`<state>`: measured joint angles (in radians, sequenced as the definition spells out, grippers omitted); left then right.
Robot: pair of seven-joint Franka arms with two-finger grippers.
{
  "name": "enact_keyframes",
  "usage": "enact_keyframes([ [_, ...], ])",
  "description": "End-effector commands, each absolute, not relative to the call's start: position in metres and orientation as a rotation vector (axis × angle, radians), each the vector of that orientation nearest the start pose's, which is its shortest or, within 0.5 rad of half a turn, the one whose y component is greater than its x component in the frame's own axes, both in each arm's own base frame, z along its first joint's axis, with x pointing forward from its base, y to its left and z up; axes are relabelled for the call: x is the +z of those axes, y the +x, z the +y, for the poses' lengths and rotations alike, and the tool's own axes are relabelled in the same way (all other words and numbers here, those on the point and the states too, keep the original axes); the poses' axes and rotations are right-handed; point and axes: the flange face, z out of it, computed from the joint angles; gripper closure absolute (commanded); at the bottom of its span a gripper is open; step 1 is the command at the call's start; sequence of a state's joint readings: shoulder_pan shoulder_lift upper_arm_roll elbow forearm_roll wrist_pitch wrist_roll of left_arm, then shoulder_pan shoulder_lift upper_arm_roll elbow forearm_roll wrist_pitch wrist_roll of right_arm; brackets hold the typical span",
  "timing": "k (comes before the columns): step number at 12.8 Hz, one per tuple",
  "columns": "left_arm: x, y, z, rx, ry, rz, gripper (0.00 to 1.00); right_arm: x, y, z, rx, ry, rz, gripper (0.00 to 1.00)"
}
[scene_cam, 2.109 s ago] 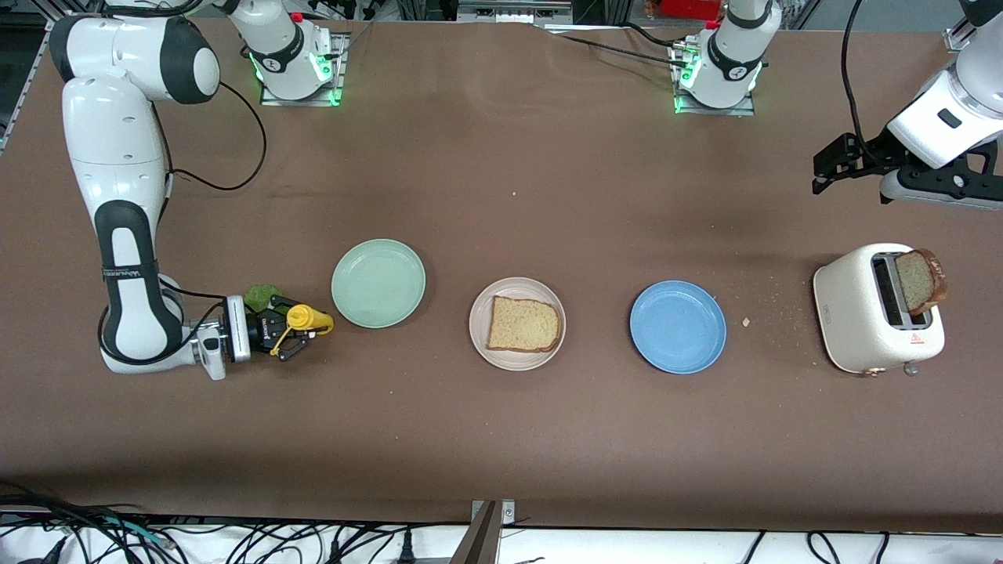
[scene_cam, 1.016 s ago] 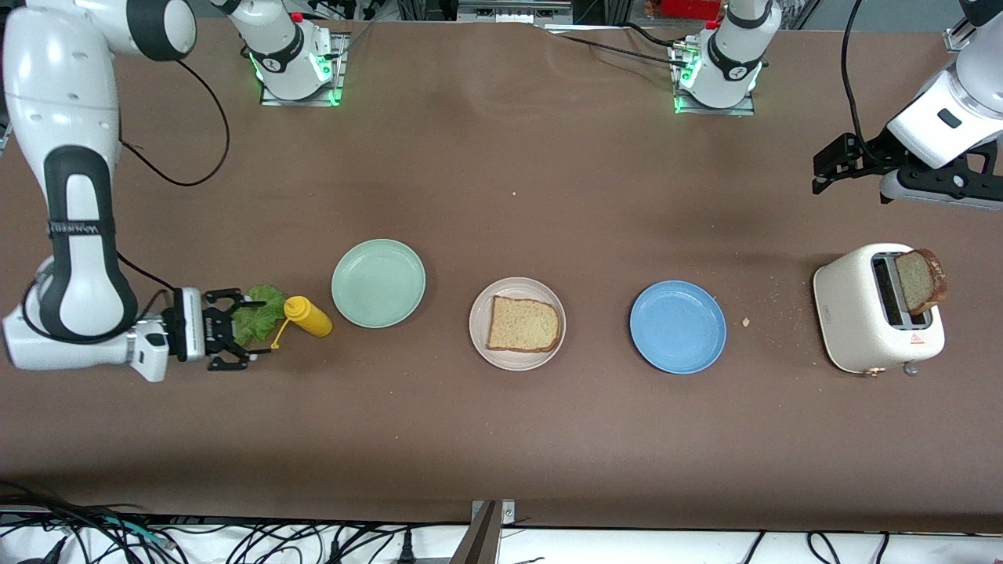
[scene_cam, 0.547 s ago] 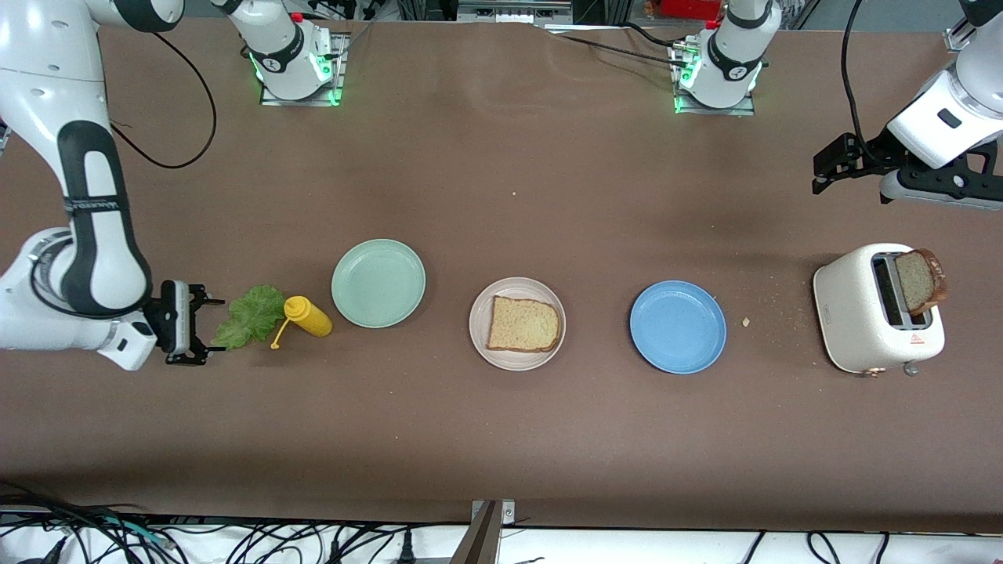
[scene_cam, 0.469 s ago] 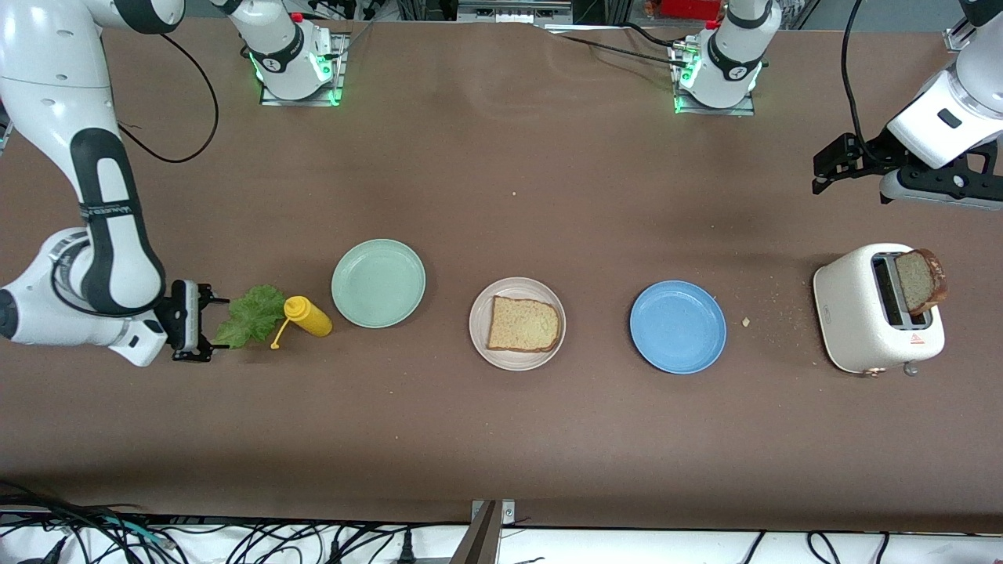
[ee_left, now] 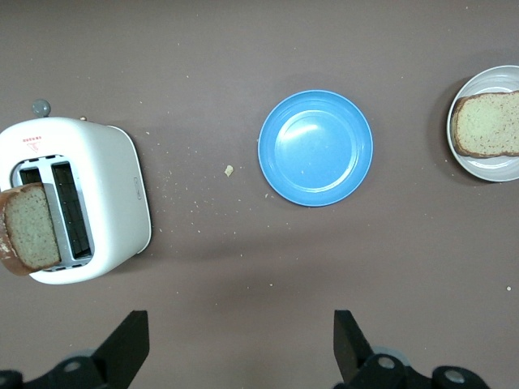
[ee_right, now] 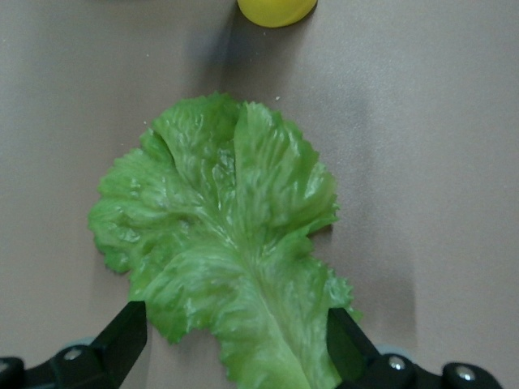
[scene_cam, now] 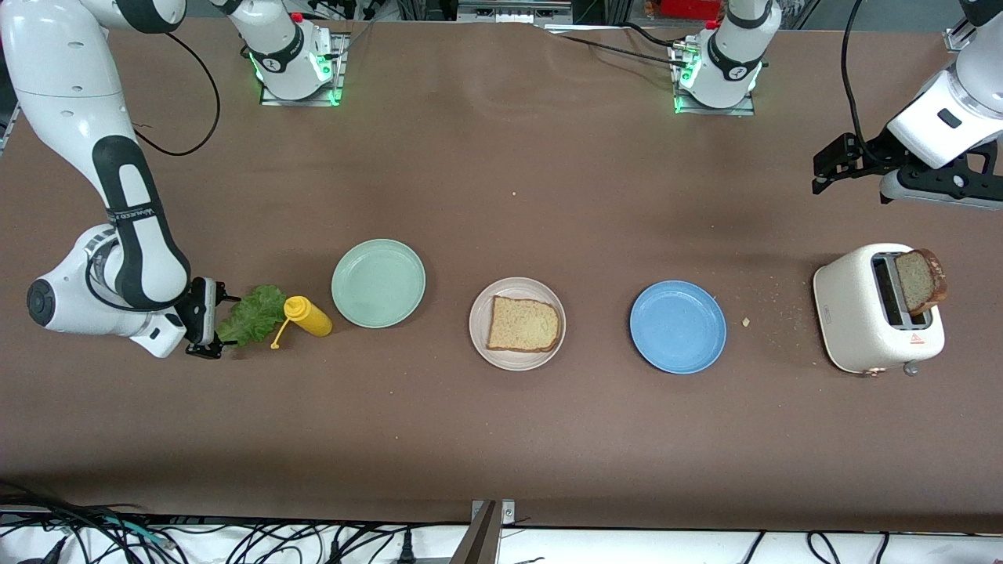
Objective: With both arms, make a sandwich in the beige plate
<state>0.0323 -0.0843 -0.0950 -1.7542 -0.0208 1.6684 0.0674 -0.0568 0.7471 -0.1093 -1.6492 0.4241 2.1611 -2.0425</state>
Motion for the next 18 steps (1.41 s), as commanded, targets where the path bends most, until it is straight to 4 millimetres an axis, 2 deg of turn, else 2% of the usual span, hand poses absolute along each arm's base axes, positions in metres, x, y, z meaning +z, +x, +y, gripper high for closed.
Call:
enact_keyframes([
  [1,0.597,0.531,-0.041,0.003,-3.157,0.201,0.00,0.164,0.647,-0.084,0.216,2.359,2.498,0.43],
  [3,0.597,0.531,-0.041,0.006,-3.157,0.201,0.00,0.168,0.650,-0.081,0.258,2.380,2.483,0.90],
  [4,0.597,0.531,-0.042,0.006,-3.157,0.204,0.00,0.174,0.651,-0.080,0.269,2.347,2.507,1.00],
  [6,0.597,0.531,-0.041,0.003,-3.157,0.201,0.00,0.191,0.656,-0.069,0.314,2.285,2.546,1.00],
  [11,0.597,0.531,-0.040,0.005,-3.158,0.201,0.00,0.263,0.657,-0.063,0.350,2.257,2.559,1.00],
  [14,0.597,0.531,-0.040,0.003,-3.158,0.199,0.00,0.327,0.648,-0.063,0.255,2.240,2.562,1.00],
  [16,0.597,0.531,-0.040,0.005,-3.158,0.201,0.00,0.377,0.635,-0.060,0.206,2.259,2.549,1.00],
  [18,0.597,0.531,-0.040,0.003,-3.158,0.199,0.00,0.418,0.621,-0.058,0.153,2.270,2.562,1.00],
])
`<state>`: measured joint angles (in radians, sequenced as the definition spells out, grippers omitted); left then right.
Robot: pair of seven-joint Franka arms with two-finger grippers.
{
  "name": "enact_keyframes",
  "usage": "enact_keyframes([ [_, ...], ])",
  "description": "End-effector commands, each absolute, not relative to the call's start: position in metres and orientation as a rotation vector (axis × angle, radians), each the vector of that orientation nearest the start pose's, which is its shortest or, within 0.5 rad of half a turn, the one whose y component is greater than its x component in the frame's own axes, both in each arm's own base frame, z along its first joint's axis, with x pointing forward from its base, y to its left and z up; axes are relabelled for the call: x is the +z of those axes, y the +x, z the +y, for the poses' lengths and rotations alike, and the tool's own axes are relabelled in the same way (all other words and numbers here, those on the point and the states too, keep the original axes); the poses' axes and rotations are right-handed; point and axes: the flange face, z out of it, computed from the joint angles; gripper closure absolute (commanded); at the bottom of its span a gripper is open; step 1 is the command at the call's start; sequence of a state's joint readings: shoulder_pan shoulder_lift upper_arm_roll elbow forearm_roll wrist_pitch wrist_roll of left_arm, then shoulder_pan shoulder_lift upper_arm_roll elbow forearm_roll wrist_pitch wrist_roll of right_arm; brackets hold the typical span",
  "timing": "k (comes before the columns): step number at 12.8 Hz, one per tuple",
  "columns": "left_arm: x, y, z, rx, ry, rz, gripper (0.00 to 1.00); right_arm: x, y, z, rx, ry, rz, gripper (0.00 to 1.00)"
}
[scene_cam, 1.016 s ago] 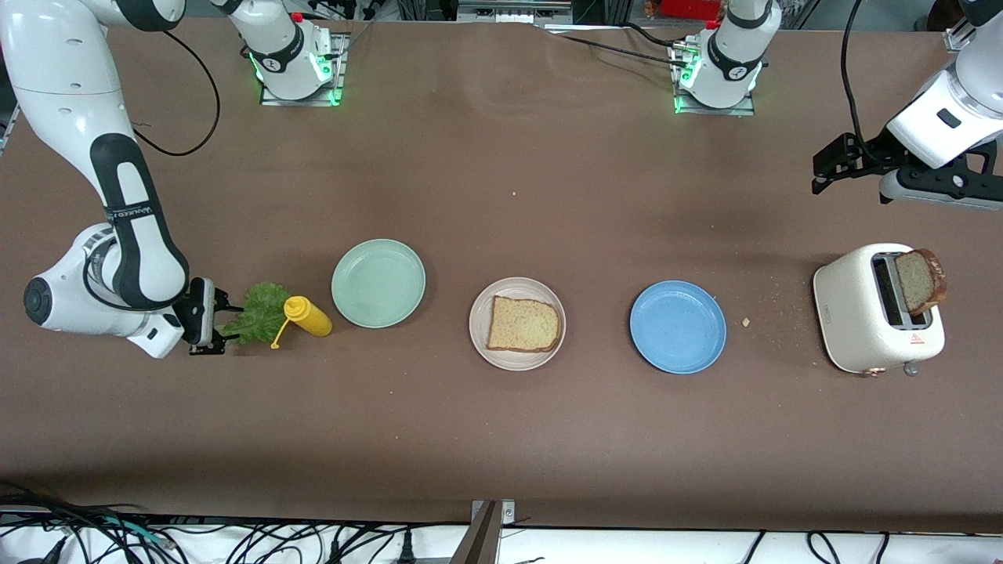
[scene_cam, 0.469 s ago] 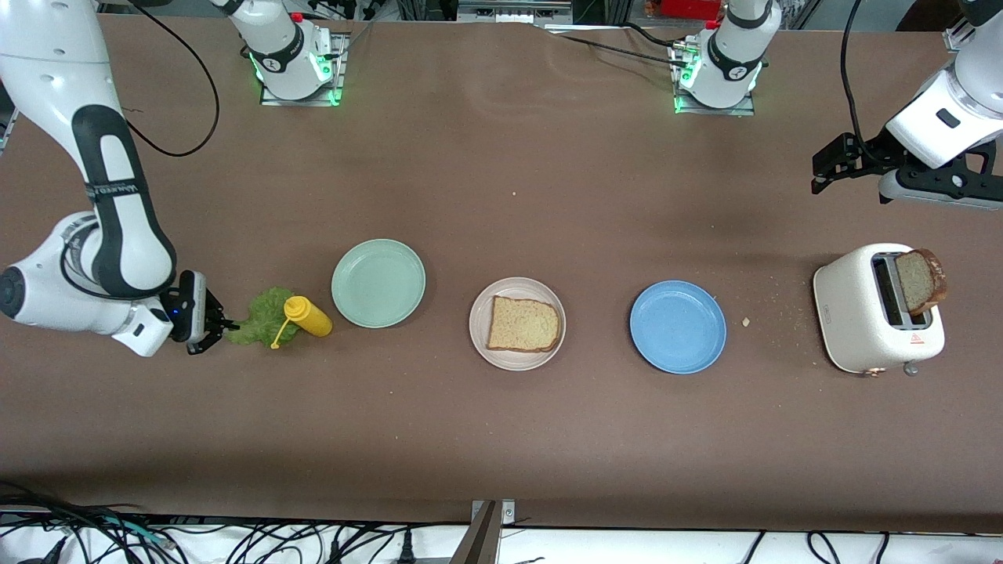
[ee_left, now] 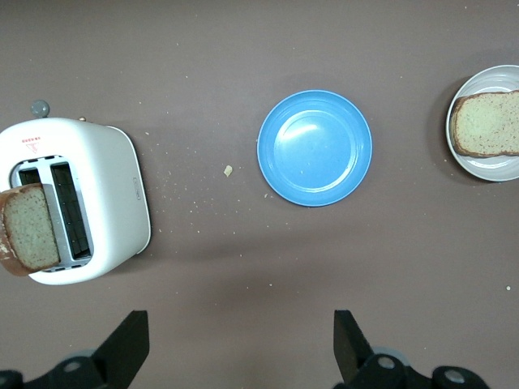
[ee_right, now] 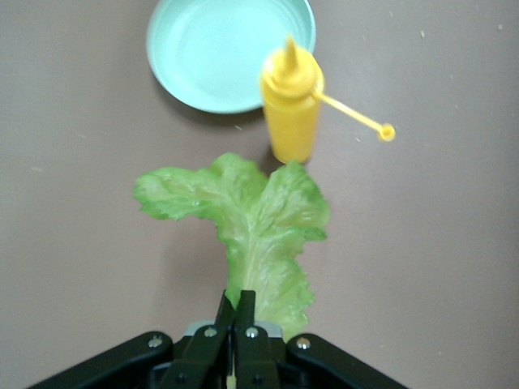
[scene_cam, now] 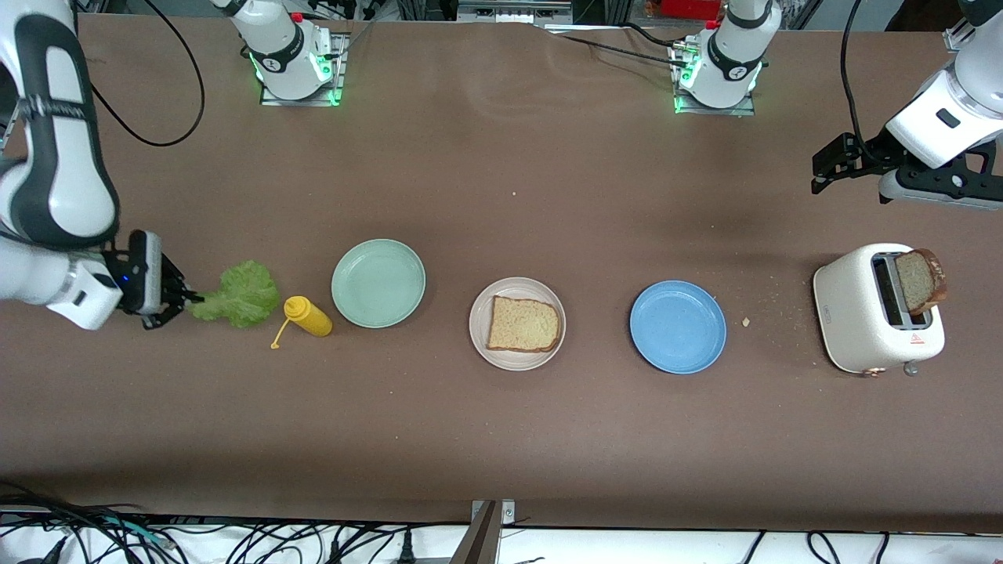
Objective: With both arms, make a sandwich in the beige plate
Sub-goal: 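Carry the lettuce leaf with the right gripper over the toast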
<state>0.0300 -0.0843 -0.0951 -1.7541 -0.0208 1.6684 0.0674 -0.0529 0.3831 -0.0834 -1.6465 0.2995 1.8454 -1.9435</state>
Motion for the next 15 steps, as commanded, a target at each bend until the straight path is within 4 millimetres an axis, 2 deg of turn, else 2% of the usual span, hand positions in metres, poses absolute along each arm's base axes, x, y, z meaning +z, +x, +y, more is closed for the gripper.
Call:
enact_keyframes([
  [1,0.597,0.531,-0.042,0.003,-3.157,0.204,0.00,0.434,0.616,-0.058,0.135,2.272,2.584,1.00],
  [3,0.597,0.531,-0.043,0.006,-3.157,0.204,0.00,0.467,0.616,-0.052,0.133,2.283,2.604,1.00],
  [4,0.597,0.531,-0.043,0.003,-3.157,0.204,0.00,0.477,0.617,-0.046,0.120,2.340,2.571,1.00],
  [6,0.597,0.531,-0.044,0.003,-3.157,0.209,0.00,0.492,0.621,-0.011,0.118,2.355,2.546,1.00],
  [7,0.597,0.531,-0.048,0.004,-3.156,0.211,0.00,0.492,0.622,0.017,0.134,2.377,2.553,1.00],
  [9,0.597,0.531,-0.044,0.003,-3.157,0.201,0.00,0.494,0.626,0.074,0.195,2.468,2.525,1.00],
  [11,0.597,0.530,-0.049,0.004,-3.156,0.206,0.00,0.489,0.640,0.129,0.337,2.589,2.457,1.00],
  [13,0.597,0.531,-0.046,0.004,-3.159,0.194,0.00,0.479,0.651,0.179,0.462,2.700,2.364,1.00],
  [15,0.597,0.531,-0.044,0.004,-3.164,0.189,0.00,0.465,0.664,0.217,0.555,2.762,2.274,1.00],
])
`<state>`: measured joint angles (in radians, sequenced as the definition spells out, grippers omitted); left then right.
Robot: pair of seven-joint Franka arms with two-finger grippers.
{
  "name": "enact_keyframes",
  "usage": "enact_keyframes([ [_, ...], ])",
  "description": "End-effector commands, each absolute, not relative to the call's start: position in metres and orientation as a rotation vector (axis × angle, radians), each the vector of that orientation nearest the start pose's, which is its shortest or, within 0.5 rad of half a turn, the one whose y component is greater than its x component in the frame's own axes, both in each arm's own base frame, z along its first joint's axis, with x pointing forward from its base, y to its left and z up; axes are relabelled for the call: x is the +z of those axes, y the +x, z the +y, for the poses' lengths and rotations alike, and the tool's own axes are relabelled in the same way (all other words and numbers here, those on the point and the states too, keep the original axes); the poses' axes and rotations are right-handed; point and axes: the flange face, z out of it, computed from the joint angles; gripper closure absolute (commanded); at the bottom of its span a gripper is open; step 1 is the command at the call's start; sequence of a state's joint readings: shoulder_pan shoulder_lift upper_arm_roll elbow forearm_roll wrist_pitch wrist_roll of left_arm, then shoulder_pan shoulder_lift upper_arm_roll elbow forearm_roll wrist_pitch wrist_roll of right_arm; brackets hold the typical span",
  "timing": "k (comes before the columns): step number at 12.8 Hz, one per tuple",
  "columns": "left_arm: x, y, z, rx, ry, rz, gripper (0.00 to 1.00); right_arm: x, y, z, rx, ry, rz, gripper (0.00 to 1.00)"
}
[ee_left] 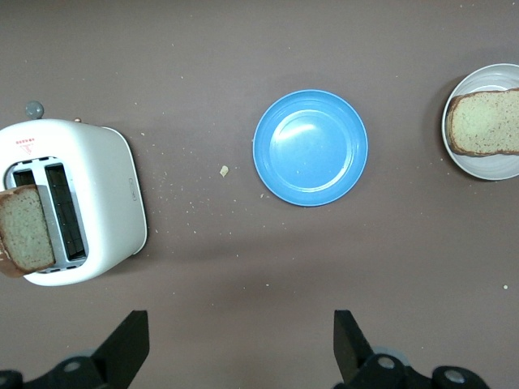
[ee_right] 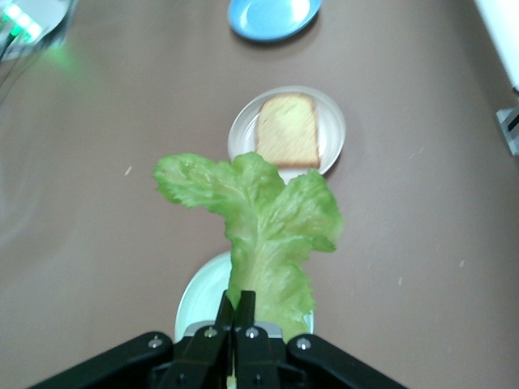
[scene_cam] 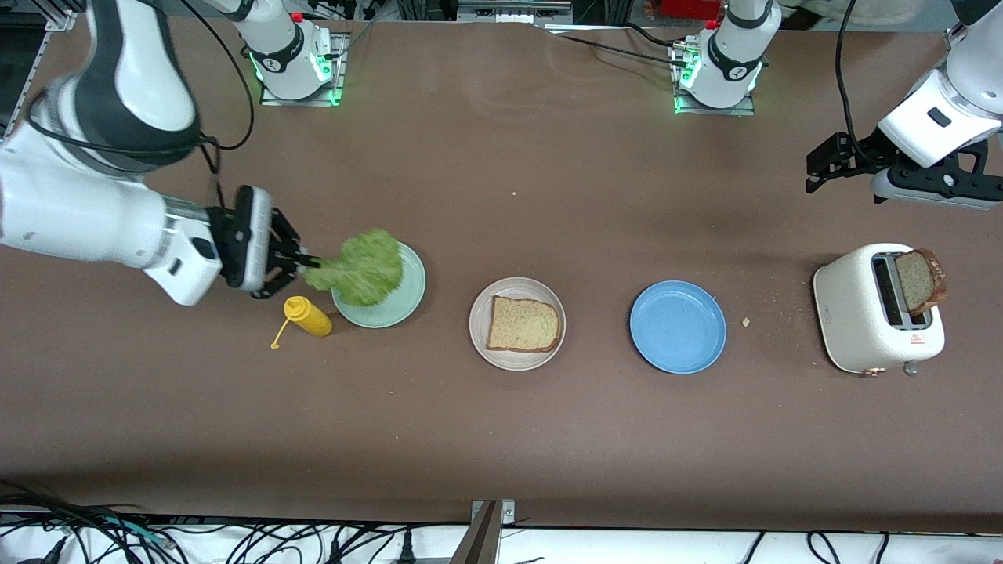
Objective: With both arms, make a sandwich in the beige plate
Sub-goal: 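Carry the lettuce leaf with the right gripper over the toast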
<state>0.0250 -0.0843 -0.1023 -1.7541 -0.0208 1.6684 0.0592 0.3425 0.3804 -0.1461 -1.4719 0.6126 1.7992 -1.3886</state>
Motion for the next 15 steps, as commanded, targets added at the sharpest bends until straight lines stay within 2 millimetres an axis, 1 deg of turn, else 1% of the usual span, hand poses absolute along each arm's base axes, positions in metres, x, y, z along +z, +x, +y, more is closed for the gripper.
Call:
enact_keyframes([
  [1,0.597,0.531,-0.046,0.004,-3.163,0.191,0.00,0.459,0.671,0.233,-0.436,-2.049,-1.641,1.00],
  [2,0.597,0.531,-0.046,0.004,-3.163,0.191,0.00,0.453,0.679,0.250,-0.464,-2.055,-1.605,1.00],
  [4,0.597,0.531,-0.045,0.004,-3.164,0.189,0.00,0.429,0.695,0.292,-0.558,-2.065,-1.524,1.00],
  [5,0.597,0.531,-0.046,0.004,-3.163,0.194,0.00,0.416,0.700,0.316,-0.615,-2.076,-1.479,1.00],
  [6,0.597,0.531,-0.046,0.004,-3.163,0.191,0.00,0.399,0.703,0.336,-0.668,-2.097,-1.442,1.00],
  [8,0.597,0.531,-0.046,0.006,-3.163,0.194,0.00,0.369,0.703,0.359,-0.735,-2.141,-1.404,1.00],
  [11,0.596,0.531,-0.047,0.006,-3.163,0.198,0.00,0.332,0.688,0.399,-0.757,-2.161,-1.417,1.00],
  [12,0.597,0.530,-0.049,0.004,-3.163,0.201,0.00,0.316,0.682,0.410,-0.767,-2.177,-1.426,1.00],
  [13,0.596,0.531,-0.048,0.006,-3.163,0.198,0.00,0.302,0.677,0.416,-0.777,-2.197,-1.424,1.00],
  [14,0.596,0.531,-0.048,0.006,-3.165,0.198,0.00,0.288,0.671,0.414,-0.758,-2.220,-1.418,1.00],
  [15,0.596,0.531,-0.047,0.009,-3.163,0.198,0.00,0.283,0.668,0.409,-0.745,-2.234,-1.418,1.00],
])
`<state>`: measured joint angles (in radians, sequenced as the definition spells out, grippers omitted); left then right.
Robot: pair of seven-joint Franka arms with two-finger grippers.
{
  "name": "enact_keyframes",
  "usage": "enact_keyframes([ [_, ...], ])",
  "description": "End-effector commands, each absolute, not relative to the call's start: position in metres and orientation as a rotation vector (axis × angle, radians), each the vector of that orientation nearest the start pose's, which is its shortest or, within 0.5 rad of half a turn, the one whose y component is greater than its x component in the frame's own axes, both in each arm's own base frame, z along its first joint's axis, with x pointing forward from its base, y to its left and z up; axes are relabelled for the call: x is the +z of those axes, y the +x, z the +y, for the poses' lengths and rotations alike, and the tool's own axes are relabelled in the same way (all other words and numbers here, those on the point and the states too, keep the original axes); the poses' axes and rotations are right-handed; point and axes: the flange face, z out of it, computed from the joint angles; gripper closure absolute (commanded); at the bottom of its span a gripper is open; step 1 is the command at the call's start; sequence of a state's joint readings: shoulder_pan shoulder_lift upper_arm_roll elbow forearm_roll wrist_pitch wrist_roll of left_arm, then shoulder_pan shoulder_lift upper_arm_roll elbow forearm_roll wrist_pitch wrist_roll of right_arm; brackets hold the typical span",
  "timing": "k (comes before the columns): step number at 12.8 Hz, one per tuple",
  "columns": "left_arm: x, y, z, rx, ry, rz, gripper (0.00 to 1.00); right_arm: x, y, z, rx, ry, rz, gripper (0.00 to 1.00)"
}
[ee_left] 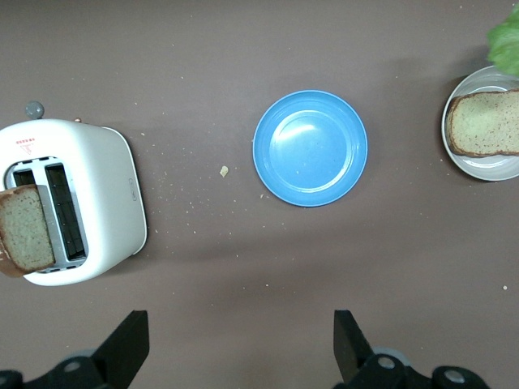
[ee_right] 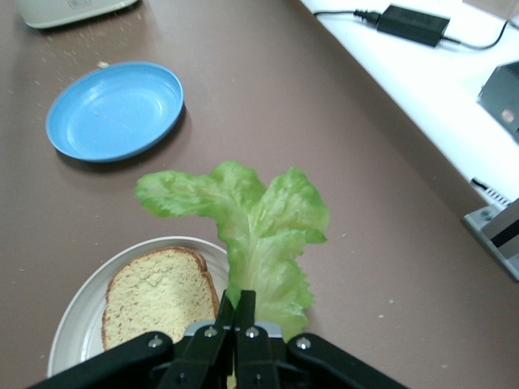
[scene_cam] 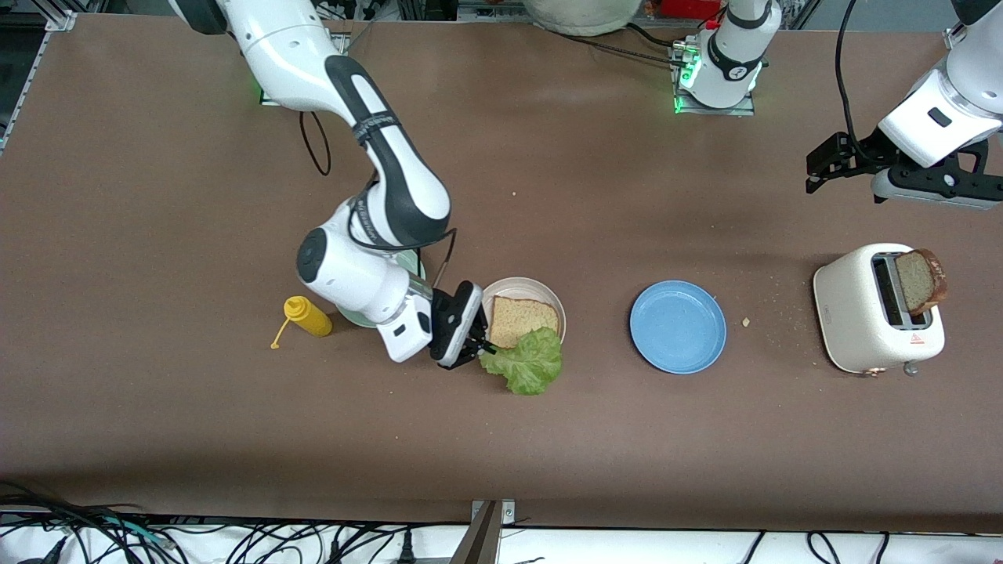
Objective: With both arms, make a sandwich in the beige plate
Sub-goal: 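Carry the lettuce leaf with the right gripper over the toast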
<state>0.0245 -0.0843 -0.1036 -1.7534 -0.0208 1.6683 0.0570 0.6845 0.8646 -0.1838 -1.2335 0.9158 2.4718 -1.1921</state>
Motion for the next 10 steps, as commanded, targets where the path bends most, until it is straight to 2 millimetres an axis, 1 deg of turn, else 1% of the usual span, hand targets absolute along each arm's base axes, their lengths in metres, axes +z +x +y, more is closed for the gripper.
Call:
enact_keyframes([
  [1,0.596,0.531,-0.047,0.009,-3.163,0.198,0.00,0.276,0.662,0.408,-0.723,-2.232,-1.429,1.00],
  [3,0.596,0.531,-0.046,0.008,-3.163,0.196,0.00,0.263,0.656,0.408,-0.715,-2.249,-1.427,1.00],
  [5,0.596,0.531,-0.045,0.006,-3.164,0.194,0.00,0.247,0.638,0.419,-0.698,-2.252,-1.409,1.00],
  [7,0.597,0.531,-0.045,0.004,-3.164,0.191,0.00,0.246,0.626,0.419,-0.685,-2.264,-1.380,1.00],
  [9,0.596,0.531,-0.045,0.006,-3.164,0.194,0.00,0.245,0.619,0.427,-0.676,-2.251,-1.370,1.00],
  [10,0.596,0.531,-0.045,0.008,-3.164,0.194,0.00,0.247,0.615,0.428,-0.668,-2.259,-1.341,1.00],
])
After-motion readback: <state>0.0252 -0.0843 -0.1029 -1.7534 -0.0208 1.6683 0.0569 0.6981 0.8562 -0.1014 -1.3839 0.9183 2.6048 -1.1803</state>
